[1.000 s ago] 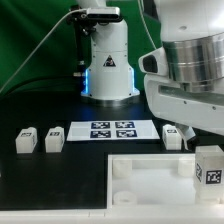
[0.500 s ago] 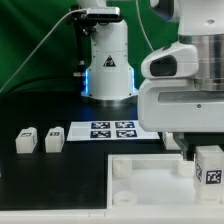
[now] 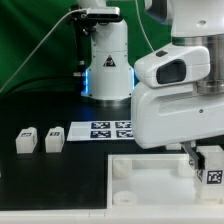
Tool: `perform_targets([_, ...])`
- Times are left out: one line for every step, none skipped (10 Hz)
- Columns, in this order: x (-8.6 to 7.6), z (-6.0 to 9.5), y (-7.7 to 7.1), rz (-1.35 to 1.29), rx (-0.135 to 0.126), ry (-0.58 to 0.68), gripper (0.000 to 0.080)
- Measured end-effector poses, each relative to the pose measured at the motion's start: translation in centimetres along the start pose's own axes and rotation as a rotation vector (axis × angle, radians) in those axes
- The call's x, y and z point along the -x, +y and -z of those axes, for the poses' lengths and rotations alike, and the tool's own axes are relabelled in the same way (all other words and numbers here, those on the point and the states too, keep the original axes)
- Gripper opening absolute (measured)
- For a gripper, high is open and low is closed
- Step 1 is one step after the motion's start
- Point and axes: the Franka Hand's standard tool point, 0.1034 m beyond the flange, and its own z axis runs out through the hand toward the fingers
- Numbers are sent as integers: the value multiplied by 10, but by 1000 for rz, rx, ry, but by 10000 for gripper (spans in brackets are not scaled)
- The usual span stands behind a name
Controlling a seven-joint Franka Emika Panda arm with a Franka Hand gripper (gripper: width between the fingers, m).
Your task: Assemble one leg
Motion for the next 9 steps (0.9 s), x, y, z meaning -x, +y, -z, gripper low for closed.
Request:
perform_targets([0,0,1,0,1,1,298])
perform_targets([0,0,1,-1,1,1,298])
perform_targets([0,0,2,-9,1,1,298])
perform_targets([0,0,2,-49,2,1,298])
perform_targets([-1,0,3,-119,-1,5,298])
perform_targets([-1,0,7,-312,-8,26,298])
perform_targets([0,0,11,-510,-29,42,298])
perform_targets([2,0,14,-675,-49,49,298])
perform_targets([3,0,17,-812,-70,45,298])
